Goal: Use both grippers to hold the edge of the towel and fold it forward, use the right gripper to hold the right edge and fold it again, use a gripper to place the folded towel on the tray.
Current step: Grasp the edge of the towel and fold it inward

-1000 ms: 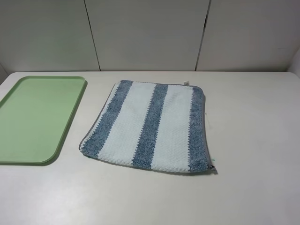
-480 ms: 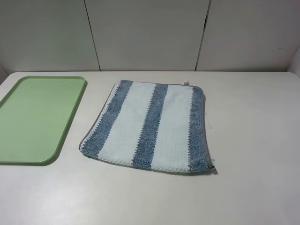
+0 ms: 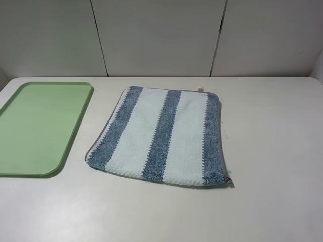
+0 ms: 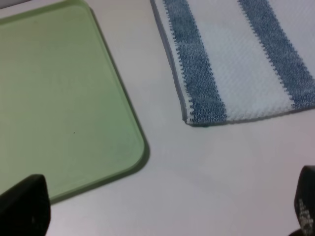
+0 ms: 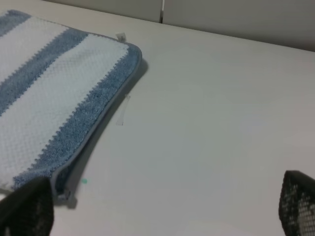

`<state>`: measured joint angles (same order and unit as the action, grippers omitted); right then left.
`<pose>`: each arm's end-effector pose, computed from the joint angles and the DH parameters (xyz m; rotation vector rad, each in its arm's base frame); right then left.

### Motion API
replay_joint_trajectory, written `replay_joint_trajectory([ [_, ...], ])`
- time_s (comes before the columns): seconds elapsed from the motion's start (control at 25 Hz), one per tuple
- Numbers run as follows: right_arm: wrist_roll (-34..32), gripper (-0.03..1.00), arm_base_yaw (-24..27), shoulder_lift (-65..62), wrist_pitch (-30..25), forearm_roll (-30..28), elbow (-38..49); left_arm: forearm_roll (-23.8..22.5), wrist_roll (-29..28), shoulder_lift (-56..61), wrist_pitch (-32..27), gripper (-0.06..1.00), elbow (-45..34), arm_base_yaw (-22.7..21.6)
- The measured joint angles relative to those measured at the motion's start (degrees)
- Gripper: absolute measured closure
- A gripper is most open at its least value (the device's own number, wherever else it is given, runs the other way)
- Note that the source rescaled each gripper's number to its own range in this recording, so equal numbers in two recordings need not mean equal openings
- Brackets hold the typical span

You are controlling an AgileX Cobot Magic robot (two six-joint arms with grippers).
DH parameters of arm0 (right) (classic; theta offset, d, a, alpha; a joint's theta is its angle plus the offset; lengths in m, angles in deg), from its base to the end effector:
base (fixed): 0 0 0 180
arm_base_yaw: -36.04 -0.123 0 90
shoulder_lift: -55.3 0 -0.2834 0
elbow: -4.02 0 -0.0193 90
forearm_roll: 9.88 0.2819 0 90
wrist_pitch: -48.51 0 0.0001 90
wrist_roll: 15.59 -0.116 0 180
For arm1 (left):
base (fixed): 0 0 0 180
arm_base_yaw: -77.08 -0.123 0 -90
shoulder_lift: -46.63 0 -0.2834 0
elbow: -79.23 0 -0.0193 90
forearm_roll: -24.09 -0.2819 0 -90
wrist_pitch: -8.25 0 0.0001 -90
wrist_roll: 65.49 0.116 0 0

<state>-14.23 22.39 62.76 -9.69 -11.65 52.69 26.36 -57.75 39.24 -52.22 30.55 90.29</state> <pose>0.0473 0.0084 0.2851 -0.2601 1.9795 0.1014 0.0436 -0.0144 0.2810 0.3718 2.0008 -0.1074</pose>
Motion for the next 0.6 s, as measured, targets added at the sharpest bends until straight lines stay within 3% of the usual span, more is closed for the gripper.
replay_joint_trajectory([
  [0.6, 0.1, -0.03, 0.0, 0.5, 0.0, 0.4, 0.0, 0.0, -0.4, -0.3, -0.1, -0.04, 0.0, 0.0],
])
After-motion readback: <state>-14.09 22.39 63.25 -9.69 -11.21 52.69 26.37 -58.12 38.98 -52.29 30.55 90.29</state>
